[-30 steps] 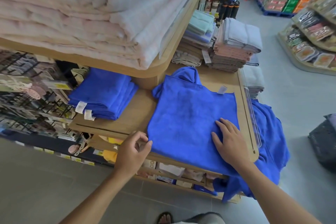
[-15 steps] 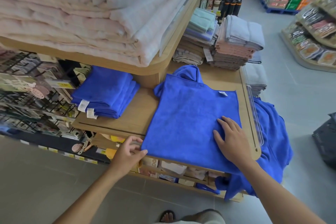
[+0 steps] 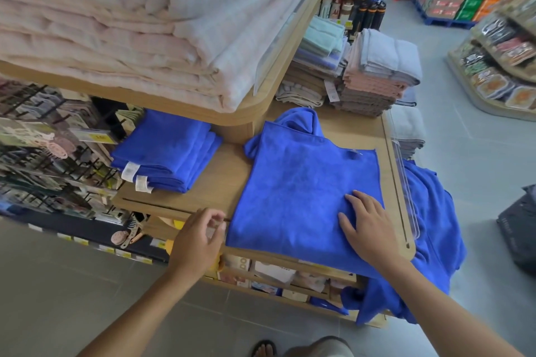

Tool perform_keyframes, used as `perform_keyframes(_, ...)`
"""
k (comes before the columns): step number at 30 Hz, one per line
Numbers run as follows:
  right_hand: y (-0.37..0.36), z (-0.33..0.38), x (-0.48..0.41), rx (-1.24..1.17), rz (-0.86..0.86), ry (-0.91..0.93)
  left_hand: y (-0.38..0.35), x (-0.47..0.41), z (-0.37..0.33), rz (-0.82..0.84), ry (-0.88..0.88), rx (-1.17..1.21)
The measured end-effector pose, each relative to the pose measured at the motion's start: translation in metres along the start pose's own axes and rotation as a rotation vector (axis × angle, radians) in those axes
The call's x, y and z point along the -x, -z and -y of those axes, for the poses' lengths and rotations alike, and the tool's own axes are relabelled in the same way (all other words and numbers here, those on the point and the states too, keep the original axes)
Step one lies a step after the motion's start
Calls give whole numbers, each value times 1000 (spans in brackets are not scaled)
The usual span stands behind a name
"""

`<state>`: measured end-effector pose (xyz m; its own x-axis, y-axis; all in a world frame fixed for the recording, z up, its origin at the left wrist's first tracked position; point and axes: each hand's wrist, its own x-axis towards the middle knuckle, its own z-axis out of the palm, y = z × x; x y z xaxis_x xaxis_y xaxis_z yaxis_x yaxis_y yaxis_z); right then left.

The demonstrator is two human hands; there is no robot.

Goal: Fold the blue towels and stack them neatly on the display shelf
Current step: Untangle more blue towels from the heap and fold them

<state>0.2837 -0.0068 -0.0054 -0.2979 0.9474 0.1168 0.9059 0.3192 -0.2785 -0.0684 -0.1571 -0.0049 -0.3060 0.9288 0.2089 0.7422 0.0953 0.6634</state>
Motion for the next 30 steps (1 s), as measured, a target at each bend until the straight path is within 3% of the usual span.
perform_keyframes(2,8,-4,-17,25,43,16,-3,-28,-17,51,-116,-54)
perform_keyframes(5,30,-12,-69,-78,144,-104,-11,-90,-51,74,-283,-134)
perform_keyframes(8,43,-25,-122,-77,130,-141,-26,-165,-88,88,-401,-272)
perform_keyframes(14,25,-52,-175,33,240,-121,-61,-265,-118,280,-283,-726)
perform_keyframes(17,13,-61,-184,38,205,-114,-75,-280,-108,350,-214,-867)
perform_keyframes(25,29,-72,-231,56,258,-177,-97,-314,-112,222,-130,-815)
perform_keyframes(27,43,-73,-242,35,347,-223,-93,-319,-113,210,-147,-735)
perform_keyframes(30,66,-76,-252,-185,445,-336,-81,-318,-114,167,-150,-513)
